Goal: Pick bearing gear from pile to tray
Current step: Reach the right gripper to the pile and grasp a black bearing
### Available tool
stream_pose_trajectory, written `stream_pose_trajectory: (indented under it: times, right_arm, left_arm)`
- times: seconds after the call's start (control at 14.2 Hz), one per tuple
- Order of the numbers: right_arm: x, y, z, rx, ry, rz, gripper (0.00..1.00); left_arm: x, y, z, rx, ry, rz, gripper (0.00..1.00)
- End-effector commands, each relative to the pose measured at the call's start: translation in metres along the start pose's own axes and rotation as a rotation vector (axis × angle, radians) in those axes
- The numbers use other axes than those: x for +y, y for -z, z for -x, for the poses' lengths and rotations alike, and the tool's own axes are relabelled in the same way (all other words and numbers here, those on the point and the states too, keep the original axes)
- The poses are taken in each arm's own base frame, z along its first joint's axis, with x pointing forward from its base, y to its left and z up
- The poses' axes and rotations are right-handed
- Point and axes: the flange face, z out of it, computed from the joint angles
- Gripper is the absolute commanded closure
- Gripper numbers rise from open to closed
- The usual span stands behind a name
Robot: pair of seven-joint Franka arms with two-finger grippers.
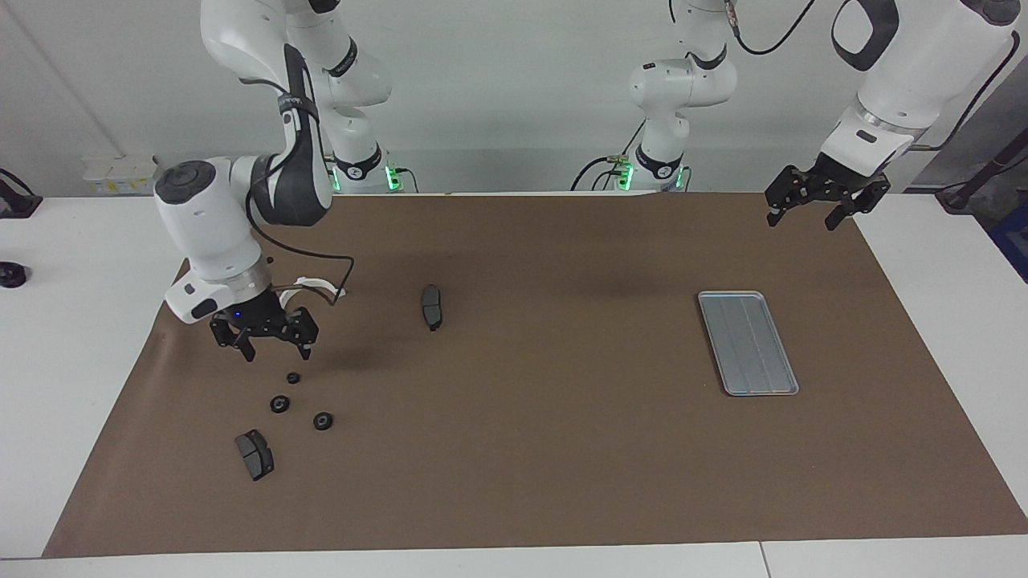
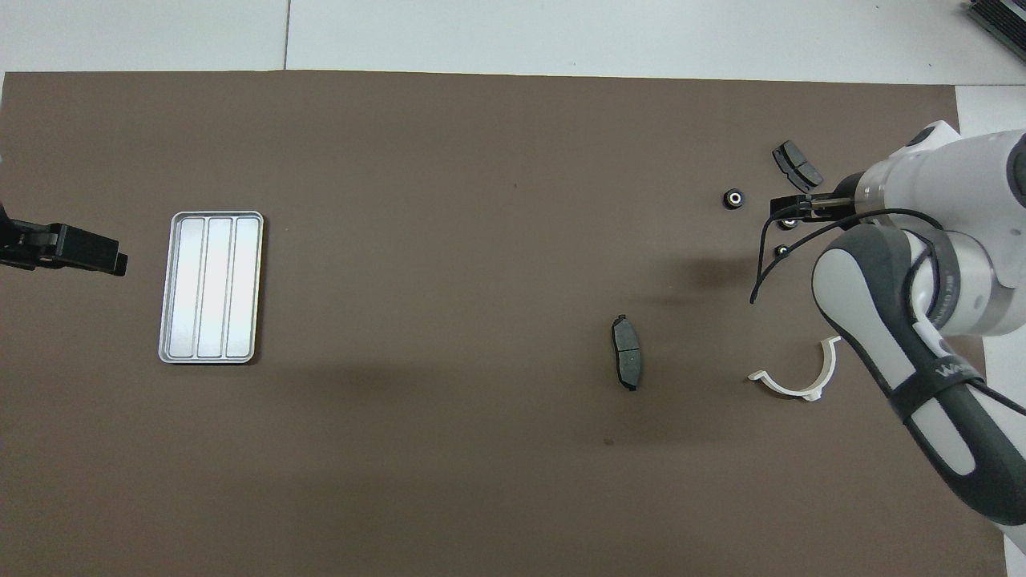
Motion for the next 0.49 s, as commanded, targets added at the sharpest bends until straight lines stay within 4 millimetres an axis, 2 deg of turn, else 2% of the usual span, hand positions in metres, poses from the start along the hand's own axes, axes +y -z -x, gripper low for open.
stream_pose_trajectory:
  times: [0.0,0.42]
  right_arm:
    - [0.005,-0.027,-0.013,0.044,0.036,0.005,0.00]
    - [-0.021,-0.094,-0.026,0.079,0.071,0.005,0.12]
  left_arm:
    - [-0.001,0.000,0.008,-0.004,0.008,0.003,0.00]
    - [-0.001,0.000,0.008,-0.004,0.008,0.003,0.00]
